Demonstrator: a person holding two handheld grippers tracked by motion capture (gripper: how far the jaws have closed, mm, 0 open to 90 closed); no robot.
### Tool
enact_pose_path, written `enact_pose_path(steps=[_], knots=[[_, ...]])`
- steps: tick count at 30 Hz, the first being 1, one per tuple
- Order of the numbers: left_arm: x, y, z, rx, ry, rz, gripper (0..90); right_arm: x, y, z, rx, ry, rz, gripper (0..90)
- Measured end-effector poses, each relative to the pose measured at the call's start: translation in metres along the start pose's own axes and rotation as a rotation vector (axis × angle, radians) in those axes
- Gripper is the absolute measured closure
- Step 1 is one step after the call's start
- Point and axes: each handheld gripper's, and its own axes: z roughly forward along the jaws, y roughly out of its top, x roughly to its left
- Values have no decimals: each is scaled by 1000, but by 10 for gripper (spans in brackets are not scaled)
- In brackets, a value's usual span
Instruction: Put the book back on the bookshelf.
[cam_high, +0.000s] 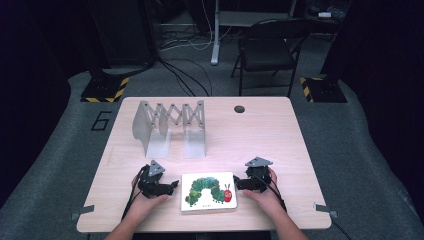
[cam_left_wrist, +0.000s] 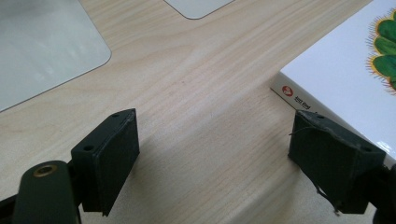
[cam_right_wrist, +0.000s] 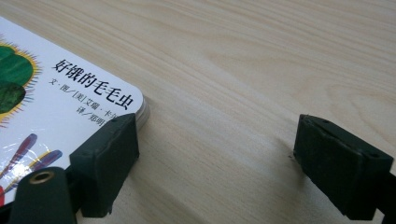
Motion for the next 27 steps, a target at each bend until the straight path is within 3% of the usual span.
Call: enact_pose_path(steps=[3,16,20,21,26,27], knots=[[0,0,0,0,0,-1,160,-3,0,0,1,8,-42,136],[-1,1,0,12,-5,-1,159,-1,0,-2,5,-3,-12,178],[0,3,-1,29,-9,5,161,-2,2,-3,20,-2,-24,186],[-1,3,-1,30,-6,6,161,0,3,-3,32,-6,1,197],[-4,3,-2,46,-7,-1,161,-1,6,-4,42,-7,3,255],[-3,3,-3,54,-2,20,161,-1,6,-4,42,-7,3,255]])
